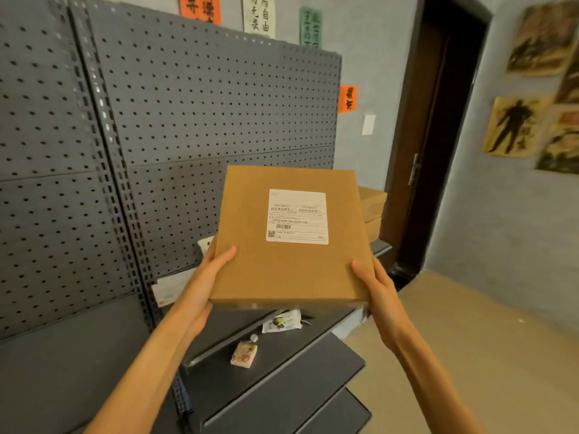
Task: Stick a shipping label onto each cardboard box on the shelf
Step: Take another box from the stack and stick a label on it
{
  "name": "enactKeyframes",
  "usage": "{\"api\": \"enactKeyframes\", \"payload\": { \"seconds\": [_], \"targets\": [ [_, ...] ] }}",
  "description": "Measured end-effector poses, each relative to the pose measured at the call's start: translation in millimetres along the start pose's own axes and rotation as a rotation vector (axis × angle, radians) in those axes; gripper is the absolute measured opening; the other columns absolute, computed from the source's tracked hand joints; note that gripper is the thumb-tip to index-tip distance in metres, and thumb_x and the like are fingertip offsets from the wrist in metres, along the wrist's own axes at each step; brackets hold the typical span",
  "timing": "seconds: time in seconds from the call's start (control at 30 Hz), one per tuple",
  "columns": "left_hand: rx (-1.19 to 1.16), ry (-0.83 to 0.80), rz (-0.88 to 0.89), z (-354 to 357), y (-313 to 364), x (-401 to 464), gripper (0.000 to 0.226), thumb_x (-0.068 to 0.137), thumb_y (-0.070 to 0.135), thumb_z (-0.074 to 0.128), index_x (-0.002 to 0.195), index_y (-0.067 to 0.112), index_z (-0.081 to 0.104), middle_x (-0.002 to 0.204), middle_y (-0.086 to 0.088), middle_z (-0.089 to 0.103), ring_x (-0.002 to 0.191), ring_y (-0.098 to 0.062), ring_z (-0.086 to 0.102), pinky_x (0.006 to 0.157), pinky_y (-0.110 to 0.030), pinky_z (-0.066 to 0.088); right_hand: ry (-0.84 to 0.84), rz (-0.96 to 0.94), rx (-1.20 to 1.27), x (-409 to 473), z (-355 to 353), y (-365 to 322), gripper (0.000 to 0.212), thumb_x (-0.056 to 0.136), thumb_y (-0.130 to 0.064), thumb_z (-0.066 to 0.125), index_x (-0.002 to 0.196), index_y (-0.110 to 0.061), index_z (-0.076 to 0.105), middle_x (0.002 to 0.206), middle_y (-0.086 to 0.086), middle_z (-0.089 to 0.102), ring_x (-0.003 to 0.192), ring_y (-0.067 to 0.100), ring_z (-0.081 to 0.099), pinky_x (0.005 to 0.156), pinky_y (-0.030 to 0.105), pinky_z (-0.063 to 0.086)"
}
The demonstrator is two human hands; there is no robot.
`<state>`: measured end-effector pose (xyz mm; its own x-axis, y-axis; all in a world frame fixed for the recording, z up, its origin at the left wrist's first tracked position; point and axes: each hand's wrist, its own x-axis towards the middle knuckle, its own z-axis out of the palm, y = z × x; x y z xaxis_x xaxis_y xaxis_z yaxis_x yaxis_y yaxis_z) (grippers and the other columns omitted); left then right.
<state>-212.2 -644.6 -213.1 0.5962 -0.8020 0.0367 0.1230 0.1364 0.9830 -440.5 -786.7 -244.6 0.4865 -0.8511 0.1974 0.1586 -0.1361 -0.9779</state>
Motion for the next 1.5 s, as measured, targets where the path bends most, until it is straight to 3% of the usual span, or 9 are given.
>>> {"api": "enactKeyframes", "payload": {
  "seconds": [0.2,0.43,0.73,0.9,1.1,1.27,1.4,1.5],
  "targets": [
    [-0.039,-0.145,0.004,133,-15,11,0.044,0.09,0.039,0.055,0.133,0.036,0.047,0.118,0.006,0.066,0.106,-0.014,0.062,0.077,-0.03,0.049,0.119,-0.064,-0.065,-8,-125,-24,0.062,0.077,-0.054,0.055,0.135,-0.037,0.045,0.122,-0.015,0.061,0.102,-0.001,0.061,0.081,0.019,0.044],
    [-0.081,-0.299,-0.048,259,-34,29,0.046,0.086,0.042,0.059,0.13,0.036,0.051,0.114,0.005,0.069,0.108,-0.02,0.063,0.091,-0.04,0.05,0.276,-0.109,-0.092,-22,-243,-52,0.054,0.081,-0.051,0.063,0.132,-0.038,0.05,0.122,-0.019,0.063,0.113,0.004,0.058,0.097,0.029,0.044],
    [-0.043,-0.452,-0.072,359,-66,68,0.046,0.086,0.044,0.057,0.131,0.033,0.051,0.114,0.006,0.068,0.107,-0.015,0.062,0.077,-0.03,0.048,0.418,-0.085,-0.109,-5,-331,-43,0.046,0.086,-0.04,0.058,0.13,-0.032,0.053,0.122,-0.014,0.065,0.114,0.007,0.06,0.096,0.03,0.045],
    [-0.052,-0.48,-0.064,400,-77,118,0.041,0.088,0.042,0.055,0.129,0.034,0.052,0.113,0.007,0.069,0.103,-0.012,0.063,0.073,-0.026,0.048,0.431,-0.083,-0.129,46,-366,-38,0.052,0.079,-0.047,0.06,0.129,-0.034,0.054,0.12,-0.014,0.065,0.113,0.007,0.06,0.097,0.031,0.045],
    [-0.06,-0.455,-0.038,429,-70,195,0.052,0.078,0.049,0.061,0.127,0.037,0.053,0.113,0.006,0.069,0.105,-0.016,0.063,0.08,-0.033,0.049,0.402,-0.103,-0.156,137,-389,-39,0.054,0.08,-0.05,0.064,0.131,-0.036,0.052,0.121,-0.015,0.064,0.114,0.009,0.06,0.098,0.032,0.046],
    [-0.064,-0.398,0.013,433,-57,242,0.067,0.068,0.043,0.075,0.129,0.034,0.049,0.111,0.006,0.068,0.105,-0.017,0.063,0.081,-0.033,0.049,0.358,-0.117,-0.137,204,-389,-37,0.076,0.065,-0.065,0.064,0.134,-0.039,0.047,0.124,-0.015,0.062,0.114,0.008,0.059,0.101,0.038,0.045],
    [-0.065,-0.325,0.075,422,-47,269,0.072,0.063,0.04,0.069,0.13,0.031,0.046,0.116,0.003,0.065,0.102,-0.017,0.062,0.074,-0.031,0.048,0.291,-0.108,-0.129,252,-379,-30,0.084,0.061,-0.067,0.065,0.137,-0.038,0.041,0.125,-0.012,0.06,0.11,0.01,0.06,0.095,0.037,0.048],
    [-0.048,-0.241,0.13,405,-38,287,0.08,0.062,0.038,0.07,0.135,0.03,0.038,0.118,0.005,0.061,0.103,-0.014,0.061,0.075,-0.03,0.047,0.221,-0.108,-0.094,293,-364,-25,0.078,0.068,-0.058,0.062,0.139,-0.034,0.039,0.122,-0.007,0.06,0.105,0.012,0.061,0.085,0.032,0.05]
  ]
}}
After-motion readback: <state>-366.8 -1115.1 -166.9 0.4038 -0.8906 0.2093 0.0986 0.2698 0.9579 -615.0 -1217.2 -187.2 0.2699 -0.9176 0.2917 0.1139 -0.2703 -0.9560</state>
